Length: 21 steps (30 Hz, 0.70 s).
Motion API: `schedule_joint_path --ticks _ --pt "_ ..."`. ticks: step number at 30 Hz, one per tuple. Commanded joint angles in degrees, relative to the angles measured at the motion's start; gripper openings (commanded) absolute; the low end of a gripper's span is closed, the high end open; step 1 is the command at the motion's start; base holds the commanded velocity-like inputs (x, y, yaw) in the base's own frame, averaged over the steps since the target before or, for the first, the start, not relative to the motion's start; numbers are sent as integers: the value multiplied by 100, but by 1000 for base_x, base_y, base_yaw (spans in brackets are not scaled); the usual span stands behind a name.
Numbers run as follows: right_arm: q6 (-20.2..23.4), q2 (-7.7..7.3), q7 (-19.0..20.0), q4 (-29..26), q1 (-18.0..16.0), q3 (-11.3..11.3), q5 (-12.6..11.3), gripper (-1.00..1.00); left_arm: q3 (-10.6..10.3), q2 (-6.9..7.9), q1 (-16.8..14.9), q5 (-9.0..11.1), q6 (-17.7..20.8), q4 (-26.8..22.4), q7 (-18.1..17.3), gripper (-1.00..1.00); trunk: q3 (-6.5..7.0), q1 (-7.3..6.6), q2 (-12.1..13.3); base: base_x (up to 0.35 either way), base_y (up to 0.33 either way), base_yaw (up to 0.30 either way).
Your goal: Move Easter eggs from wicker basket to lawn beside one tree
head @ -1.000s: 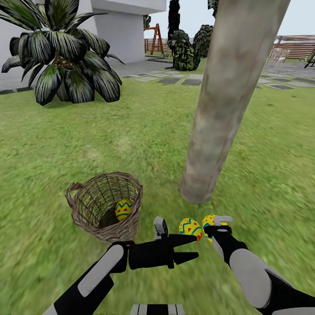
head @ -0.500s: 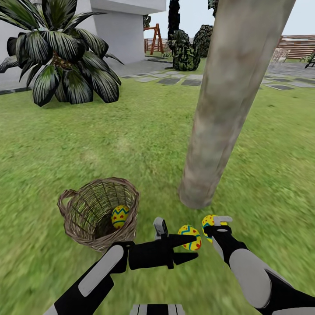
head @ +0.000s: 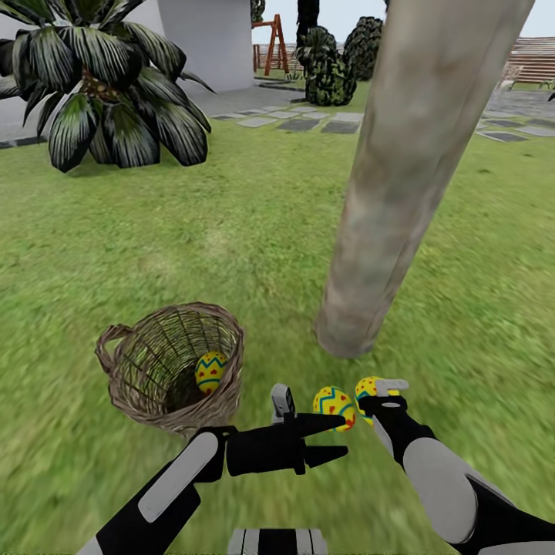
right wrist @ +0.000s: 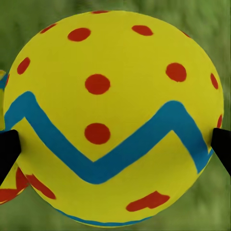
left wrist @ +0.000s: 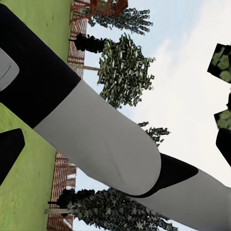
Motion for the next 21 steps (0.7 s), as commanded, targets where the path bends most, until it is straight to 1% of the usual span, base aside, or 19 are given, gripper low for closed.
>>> schedule_joint_path --ticks 1,5,11,13,15,17,21 --pt "32 5 -12 -15 -1 -14 44 -100 -9 4 -4 -12 2 2 -33 100 -27 1 -3 0 0 0" --pt "31 5 -12 -24 1 -13 44 -100 -9 4 -3 -12 2 2 -33 100 -115 11 -9 0 0 0" --pt "30 -6 -12 -27 0 -13 44 -100 -9 4 -2 -7 2 2 -38 100 -115 11 -9 0 0 0" --pt "32 0 -12 -27 -2 -13 44 -100 -9 -82 -3 -12 -10 13 -34 100 -115 11 -9 107 -90 0" --pt "32 4 -12 -27 1 -13 44 -100 -13 -132 -1 -13 -86 25 -26 100 -115 11 -9 230 -171 0" --pt "32 5 -12 -27 0 -13 44 -100 -17 -143 -1 -13 -135 29 -24 100 -115 11 -9 207 -145 0" --pt "32 5 -12 -27 3 -14 44 -100 -13 -145 -1 -7 -147 226 -38 100 -115 11 -9 33 -22 0"
